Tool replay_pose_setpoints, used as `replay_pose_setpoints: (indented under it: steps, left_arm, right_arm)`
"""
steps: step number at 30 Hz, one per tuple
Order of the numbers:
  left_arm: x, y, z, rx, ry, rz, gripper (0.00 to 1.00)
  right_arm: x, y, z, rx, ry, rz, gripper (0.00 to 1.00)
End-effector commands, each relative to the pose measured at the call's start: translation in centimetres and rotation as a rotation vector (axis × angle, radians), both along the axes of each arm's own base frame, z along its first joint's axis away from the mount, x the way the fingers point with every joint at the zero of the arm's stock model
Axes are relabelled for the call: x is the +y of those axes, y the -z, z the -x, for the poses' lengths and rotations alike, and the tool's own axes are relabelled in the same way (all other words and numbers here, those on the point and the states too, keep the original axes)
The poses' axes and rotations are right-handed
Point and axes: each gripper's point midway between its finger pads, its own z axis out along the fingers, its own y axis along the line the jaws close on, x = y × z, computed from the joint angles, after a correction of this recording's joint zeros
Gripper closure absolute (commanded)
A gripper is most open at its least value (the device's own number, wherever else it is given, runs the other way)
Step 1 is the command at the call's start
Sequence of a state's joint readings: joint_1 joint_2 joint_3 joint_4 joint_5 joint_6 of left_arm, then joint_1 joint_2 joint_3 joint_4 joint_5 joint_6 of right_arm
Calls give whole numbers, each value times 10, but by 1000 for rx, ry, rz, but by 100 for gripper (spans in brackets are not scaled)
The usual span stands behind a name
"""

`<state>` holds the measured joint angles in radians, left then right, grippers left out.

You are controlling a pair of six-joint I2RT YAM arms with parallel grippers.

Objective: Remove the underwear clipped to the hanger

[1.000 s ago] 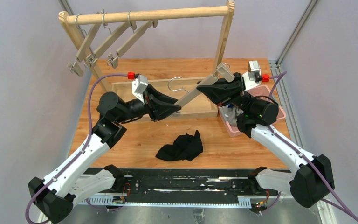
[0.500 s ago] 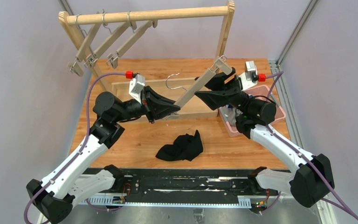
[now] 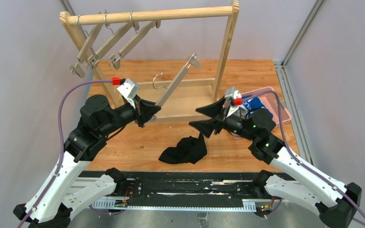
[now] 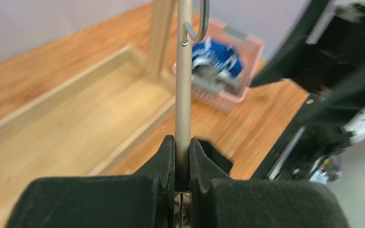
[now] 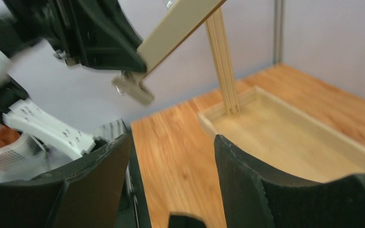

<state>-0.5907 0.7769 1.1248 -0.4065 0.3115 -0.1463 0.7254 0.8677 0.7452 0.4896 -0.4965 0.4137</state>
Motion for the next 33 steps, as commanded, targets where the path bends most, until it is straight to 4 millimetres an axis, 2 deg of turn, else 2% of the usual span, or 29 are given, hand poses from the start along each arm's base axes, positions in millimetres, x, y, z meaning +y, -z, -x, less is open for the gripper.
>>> replay_pose_setpoints:
  steps: [1, 3, 5, 11, 14, 20, 28, 30, 33]
  left_arm:
    - [43, 60, -17, 130, -213, -264, 100]
    - [43, 64, -22, 153, -233, -289, 100]
    - [45, 63, -30, 159, -261, -310, 100]
    - [40, 41, -53, 131, -300, -319, 100]
    - [32, 34, -62, 139, -300, -312, 100]
    - [21, 24, -77, 146, -299, -305, 100]
    - [22, 7, -88, 122, -327, -322, 100]
    - [22, 3, -91, 116, -337, -327, 100]
    - [21, 0, -94, 111, -342, -326, 100]
  right_arm:
    - [-18, 123, 3, 111, 181, 490, 33]
    - [-21, 158, 13, 166, 179, 580, 33]
    - [-20, 185, 21, 211, 170, 634, 32]
    - [-7, 241, 39, 299, 93, 783, 30]
    - [6, 261, 48, 307, 34, 834, 30]
    - [33, 288, 62, 306, -65, 909, 29]
    - [30, 343, 69, 409, -77, 1108, 29]
    - [29, 354, 69, 438, -65, 1148, 36]
    - [24, 366, 68, 479, -37, 1210, 53]
